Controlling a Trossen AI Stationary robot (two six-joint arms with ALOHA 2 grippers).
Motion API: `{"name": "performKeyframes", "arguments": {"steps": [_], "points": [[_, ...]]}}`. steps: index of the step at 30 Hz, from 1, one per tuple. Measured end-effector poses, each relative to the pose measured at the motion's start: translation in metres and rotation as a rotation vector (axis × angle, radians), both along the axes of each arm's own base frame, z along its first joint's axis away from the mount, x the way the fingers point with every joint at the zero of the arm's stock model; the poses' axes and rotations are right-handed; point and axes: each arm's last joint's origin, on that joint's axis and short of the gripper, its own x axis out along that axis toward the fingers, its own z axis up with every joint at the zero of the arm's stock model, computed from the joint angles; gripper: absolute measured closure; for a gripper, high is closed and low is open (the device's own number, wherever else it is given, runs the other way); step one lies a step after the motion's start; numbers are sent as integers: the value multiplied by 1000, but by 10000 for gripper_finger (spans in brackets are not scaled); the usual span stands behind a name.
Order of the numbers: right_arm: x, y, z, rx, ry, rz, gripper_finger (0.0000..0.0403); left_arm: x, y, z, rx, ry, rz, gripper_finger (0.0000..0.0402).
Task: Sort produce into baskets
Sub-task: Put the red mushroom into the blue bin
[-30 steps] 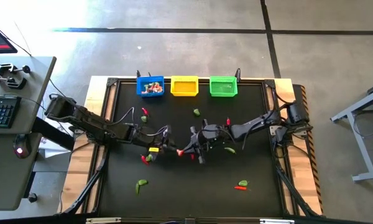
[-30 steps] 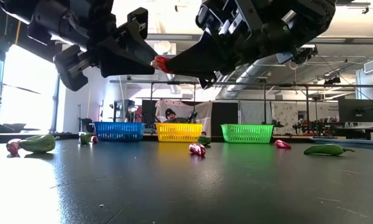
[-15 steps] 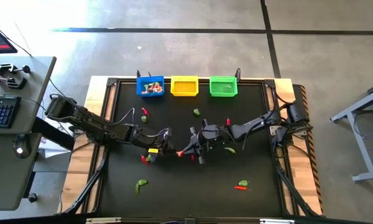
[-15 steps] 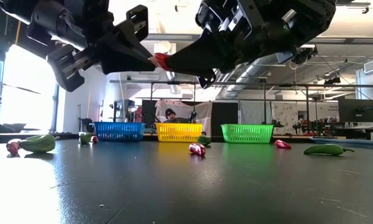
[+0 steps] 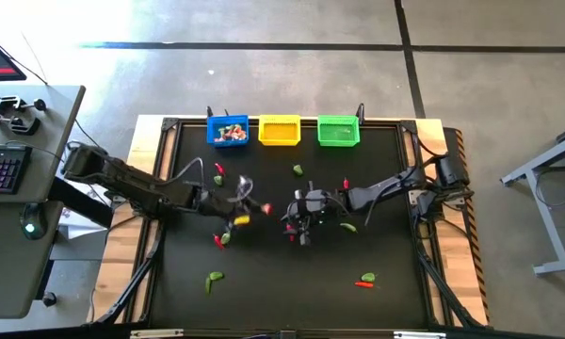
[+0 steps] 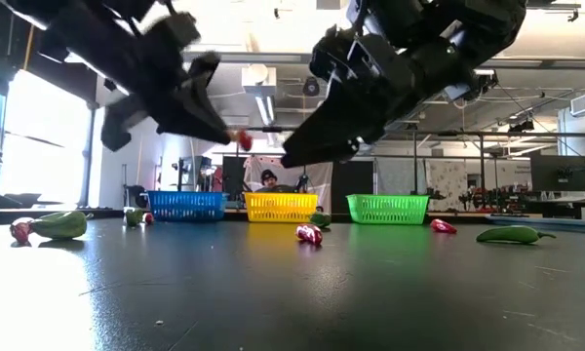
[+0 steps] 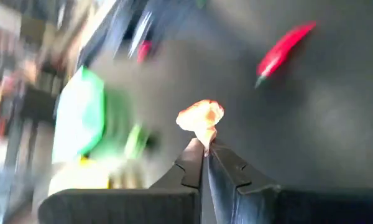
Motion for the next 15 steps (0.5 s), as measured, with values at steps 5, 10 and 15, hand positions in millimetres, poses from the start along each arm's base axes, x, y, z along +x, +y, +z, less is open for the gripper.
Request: {"name": "performKeyframes", "arguments": {"steps": [5, 10, 15], "points": [[-3, -2, -1, -63, 35, -87, 187, -18, 61, 7, -102, 13, 384, 401], [-3, -4, -1, -81, 38, -116, 197, -48, 133, 7, -214, -27, 810, 401], [-3, -4, -1, -91, 34, -118, 203, -81, 187, 0, -284, -82, 1113, 401]]}}
